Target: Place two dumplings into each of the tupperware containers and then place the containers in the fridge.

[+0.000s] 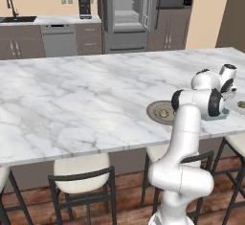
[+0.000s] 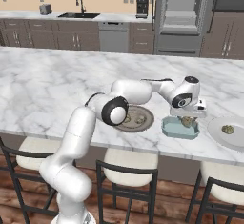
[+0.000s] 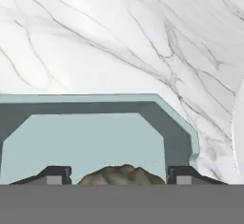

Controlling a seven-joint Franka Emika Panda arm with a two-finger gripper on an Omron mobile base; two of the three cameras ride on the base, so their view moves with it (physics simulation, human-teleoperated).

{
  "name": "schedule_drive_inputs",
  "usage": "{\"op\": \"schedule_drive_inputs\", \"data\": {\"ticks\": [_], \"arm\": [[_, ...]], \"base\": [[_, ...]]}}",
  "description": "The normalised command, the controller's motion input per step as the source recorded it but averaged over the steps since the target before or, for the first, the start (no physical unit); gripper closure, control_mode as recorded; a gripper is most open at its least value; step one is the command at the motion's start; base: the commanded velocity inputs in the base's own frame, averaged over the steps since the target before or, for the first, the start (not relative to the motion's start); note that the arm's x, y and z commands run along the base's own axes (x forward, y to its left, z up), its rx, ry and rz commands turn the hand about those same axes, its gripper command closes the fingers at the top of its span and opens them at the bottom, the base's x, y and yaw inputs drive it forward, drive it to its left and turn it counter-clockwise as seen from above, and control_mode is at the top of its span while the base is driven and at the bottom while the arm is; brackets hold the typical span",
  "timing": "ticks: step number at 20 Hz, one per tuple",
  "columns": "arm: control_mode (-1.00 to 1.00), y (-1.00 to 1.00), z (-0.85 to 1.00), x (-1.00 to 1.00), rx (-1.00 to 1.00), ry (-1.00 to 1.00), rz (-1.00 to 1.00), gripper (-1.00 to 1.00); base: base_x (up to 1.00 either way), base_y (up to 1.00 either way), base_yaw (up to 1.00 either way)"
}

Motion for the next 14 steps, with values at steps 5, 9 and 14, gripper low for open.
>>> {"op": "schedule_drive_inputs", "data": {"ticks": [5,9,14], "arm": [[-1.0,0.67,0.04,-0.38,0.0,-0.3,0.0,-1.0],[-1.0,1.0,-0.56,0.29,0.0,-0.28,0.01,-1.0],[-1.0,0.64,0.6,-0.42,0.09,-0.2,0.29,-1.0]], "base": [[0.0,0.0,0.0],[0.0,0.0,0.0],[0.0,0.0,0.0]]}}
